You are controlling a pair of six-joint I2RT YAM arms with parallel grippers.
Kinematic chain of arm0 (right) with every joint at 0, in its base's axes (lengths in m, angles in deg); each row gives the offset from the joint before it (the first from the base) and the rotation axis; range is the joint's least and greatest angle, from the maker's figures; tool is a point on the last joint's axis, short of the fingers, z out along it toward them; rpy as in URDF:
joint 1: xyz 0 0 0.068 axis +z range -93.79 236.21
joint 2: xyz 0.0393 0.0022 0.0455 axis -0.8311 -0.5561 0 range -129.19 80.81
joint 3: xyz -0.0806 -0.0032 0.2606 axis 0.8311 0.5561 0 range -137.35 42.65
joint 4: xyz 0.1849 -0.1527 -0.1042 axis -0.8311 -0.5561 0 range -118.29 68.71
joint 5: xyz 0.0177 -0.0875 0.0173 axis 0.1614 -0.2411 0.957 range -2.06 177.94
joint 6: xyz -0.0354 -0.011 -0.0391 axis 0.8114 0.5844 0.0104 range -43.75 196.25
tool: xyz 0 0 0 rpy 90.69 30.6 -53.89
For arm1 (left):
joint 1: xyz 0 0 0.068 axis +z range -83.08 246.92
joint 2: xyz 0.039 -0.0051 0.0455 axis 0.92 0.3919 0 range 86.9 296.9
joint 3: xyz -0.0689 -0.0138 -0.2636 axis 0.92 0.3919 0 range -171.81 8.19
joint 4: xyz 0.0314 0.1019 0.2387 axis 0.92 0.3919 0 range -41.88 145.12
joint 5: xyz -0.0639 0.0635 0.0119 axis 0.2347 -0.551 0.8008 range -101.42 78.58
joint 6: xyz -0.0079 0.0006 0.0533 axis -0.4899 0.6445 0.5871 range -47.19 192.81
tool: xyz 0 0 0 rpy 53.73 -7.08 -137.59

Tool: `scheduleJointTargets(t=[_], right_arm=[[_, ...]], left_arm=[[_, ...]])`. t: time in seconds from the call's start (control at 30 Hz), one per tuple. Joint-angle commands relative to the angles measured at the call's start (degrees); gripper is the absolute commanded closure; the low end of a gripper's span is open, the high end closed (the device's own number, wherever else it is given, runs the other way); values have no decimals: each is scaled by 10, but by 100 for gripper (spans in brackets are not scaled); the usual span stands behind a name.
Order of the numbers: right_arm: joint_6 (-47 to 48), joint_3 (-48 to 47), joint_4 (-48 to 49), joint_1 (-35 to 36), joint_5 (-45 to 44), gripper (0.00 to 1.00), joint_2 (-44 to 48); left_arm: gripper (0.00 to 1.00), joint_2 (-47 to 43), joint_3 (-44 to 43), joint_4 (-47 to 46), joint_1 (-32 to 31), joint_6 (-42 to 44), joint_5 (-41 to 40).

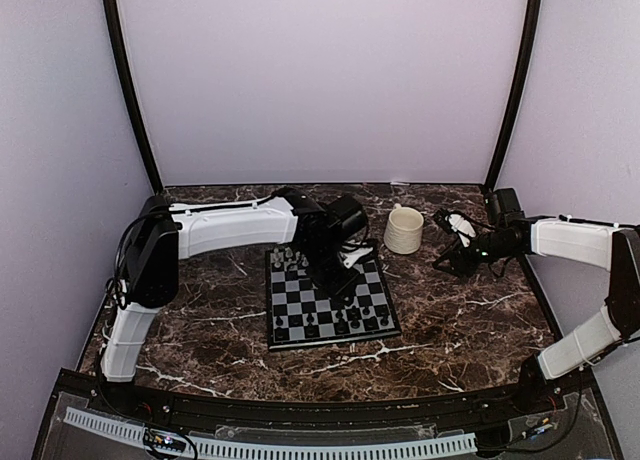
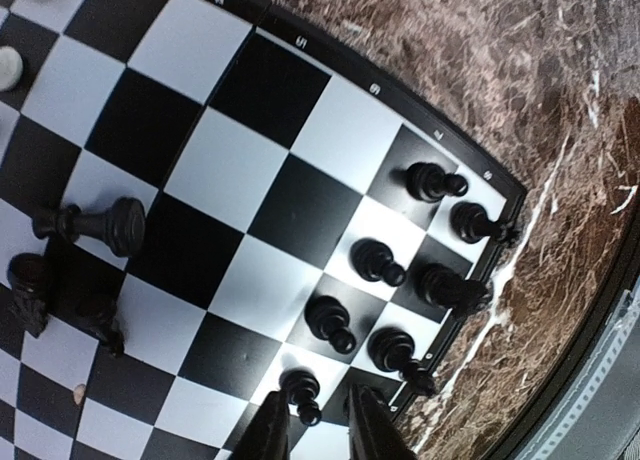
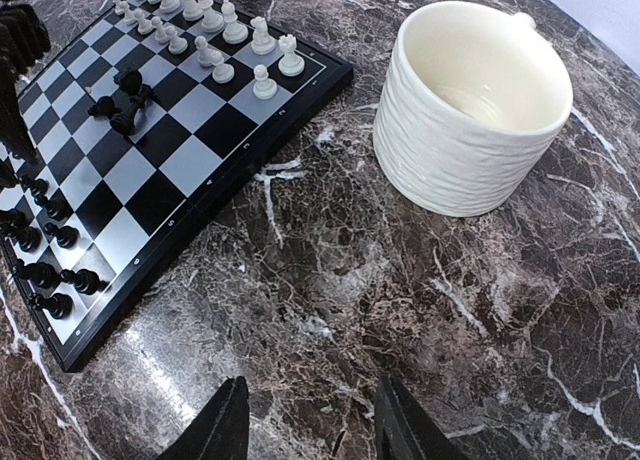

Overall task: Set up the chess pieces on the board
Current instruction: Pick up the king from the chessboard.

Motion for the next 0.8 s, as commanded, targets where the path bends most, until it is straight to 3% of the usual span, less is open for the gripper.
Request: scheduleJointTargets(t=[0.0, 0.17, 0.5, 0.77], right_arm=[[5, 4, 3, -2, 0, 56, -4], [5, 4, 3, -2, -1, 56, -4], [6, 4, 4, -2, -2, 56, -1], [5, 5, 4, -2, -3, 56, -2]], left_arm=[[76, -14, -47, 43, -3, 15, 12], [76, -24, -62, 33, -2, 15, -15], [75, -23, -46, -6, 30, -57, -147], [69, -11, -24, -26, 50, -65, -132]])
